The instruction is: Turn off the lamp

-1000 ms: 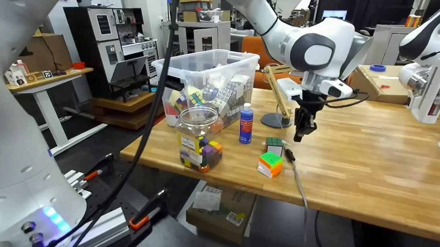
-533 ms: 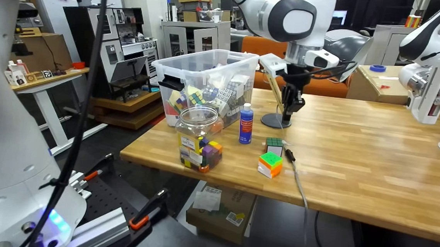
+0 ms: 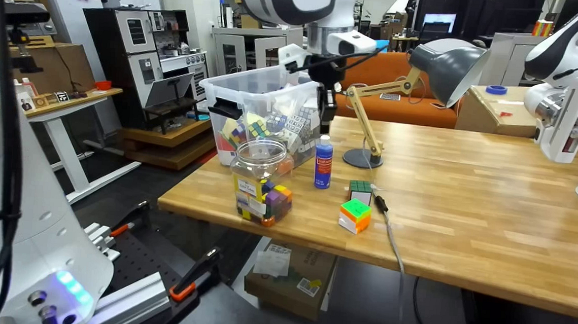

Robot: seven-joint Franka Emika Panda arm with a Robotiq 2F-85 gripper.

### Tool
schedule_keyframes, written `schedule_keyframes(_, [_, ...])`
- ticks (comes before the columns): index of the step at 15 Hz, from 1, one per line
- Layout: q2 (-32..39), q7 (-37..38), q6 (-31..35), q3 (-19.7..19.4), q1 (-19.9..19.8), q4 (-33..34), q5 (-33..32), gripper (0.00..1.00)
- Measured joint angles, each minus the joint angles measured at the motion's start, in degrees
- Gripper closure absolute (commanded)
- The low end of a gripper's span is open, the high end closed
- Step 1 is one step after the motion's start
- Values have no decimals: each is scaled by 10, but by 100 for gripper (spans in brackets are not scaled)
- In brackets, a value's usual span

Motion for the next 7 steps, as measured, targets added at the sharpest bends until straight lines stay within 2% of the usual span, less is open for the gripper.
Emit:
schedule_keyframes(1, [-27,16,6,7,9,-30,2,87])
schedule_keyframes(2, [-52,27,11,15,15,-56,10,79])
schedule_keyframes(4, [-85,34,19,23,18,-90,19,68])
schedule_keyframes(7, [-88,34,23,20,16,-94,21,68])
